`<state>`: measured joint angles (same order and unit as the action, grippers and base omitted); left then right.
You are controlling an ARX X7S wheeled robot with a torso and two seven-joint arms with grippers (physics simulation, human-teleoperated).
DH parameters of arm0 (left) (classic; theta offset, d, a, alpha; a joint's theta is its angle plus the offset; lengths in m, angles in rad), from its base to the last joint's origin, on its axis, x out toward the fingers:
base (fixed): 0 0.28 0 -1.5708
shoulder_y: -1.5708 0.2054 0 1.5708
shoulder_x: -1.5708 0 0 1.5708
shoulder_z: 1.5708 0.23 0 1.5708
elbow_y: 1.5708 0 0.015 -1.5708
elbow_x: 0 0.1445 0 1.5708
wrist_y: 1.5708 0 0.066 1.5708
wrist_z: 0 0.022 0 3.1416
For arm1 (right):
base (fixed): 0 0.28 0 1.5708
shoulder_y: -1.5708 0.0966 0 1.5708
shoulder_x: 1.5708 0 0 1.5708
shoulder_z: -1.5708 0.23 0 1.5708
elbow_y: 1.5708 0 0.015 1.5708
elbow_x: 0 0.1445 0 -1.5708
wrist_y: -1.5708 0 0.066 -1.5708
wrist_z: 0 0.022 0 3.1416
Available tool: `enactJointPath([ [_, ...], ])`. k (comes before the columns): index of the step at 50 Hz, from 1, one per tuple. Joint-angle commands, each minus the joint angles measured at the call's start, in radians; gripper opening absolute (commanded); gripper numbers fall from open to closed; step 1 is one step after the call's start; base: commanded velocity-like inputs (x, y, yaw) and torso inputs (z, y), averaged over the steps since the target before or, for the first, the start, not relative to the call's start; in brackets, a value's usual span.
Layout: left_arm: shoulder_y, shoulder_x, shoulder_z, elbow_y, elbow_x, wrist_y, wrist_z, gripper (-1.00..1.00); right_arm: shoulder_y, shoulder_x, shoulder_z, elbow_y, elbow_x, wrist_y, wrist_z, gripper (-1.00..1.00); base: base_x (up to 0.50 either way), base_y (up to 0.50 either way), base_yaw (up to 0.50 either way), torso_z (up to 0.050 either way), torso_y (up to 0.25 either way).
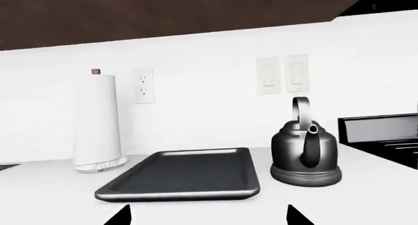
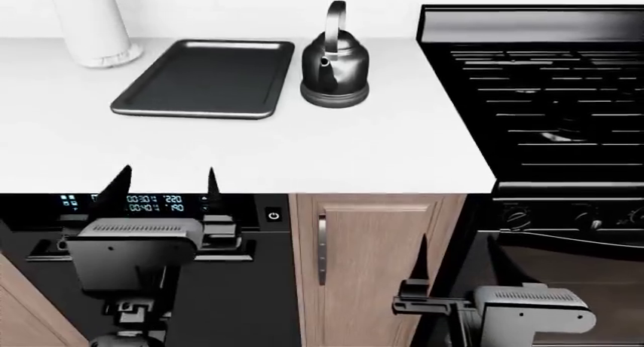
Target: Pick the kettle from the counter and place it on the tray. Then pick the mug from the cabinet and place it on the tray. Then close the cabinet doors.
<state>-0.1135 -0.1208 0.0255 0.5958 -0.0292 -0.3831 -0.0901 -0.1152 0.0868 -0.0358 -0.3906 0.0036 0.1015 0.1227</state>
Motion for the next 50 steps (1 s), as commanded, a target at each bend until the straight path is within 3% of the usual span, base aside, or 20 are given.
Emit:
enactJointPath([
  [1, -0.320, -0.048, 0.018, 0.187, 0.016, -0.343, -0.009, 1.00, -0.027, 0.019, -0.012, -0.085, 0.001, 0.022, 0.024, 1.00, 0.00, 0.00, 0.00, 0.050, 0.000],
  [10, -0.831, -0.032, 0.044, 0.122, 0.007, -0.707, -0.002, 1.00, -0.029, 0.031, -0.025, -0.111, 0.003, 0.034, 0.040, 1.00, 0.00, 0.00, 0.00, 0.050, 0.000],
  [21, -1.311, -0.004, 0.120, -0.294, 0.029, -0.760, -0.016, 1.00, -0.036, 0.046, -0.040, -0.141, 0.004, 0.046, 0.055, 1.00, 0.00, 0.00, 0.00, 0.050, 0.000],
  [33, -1.751, 0.068, 0.160, -0.914, 0.042, -0.606, -0.053, 1.00, -0.035, 0.058, -0.058, -0.175, 0.000, 0.078, 0.070, 1.00, 0.00, 0.00, 0.00, 0.050, 0.000],
  [41, -2.013, 0.116, 0.185, -1.414, -0.002, -0.404, -0.090, 1.00, -0.029, 0.065, -0.060, -0.192, 0.012, 0.099, 0.076, 1.00, 0.00, 0.00, 0.00, 0.050, 0.000],
  [46, -2.180, 0.120, 0.367, -1.806, -0.220, -0.196, -0.152, 1.00, -0.027, 0.072, -0.050, -0.192, 0.027, 0.101, 0.079, 1.00, 0.00, 0.00, 0.00, 0.050, 0.000],
  [50, -2.215, 0.120, 0.555, -1.890, -0.432, -0.153, -0.192, 1.00, -0.031, 0.078, -0.041, -0.199, 0.043, 0.105, 0.079, 1.00, 0.00, 0.00, 0.00, 0.050, 0.000],
])
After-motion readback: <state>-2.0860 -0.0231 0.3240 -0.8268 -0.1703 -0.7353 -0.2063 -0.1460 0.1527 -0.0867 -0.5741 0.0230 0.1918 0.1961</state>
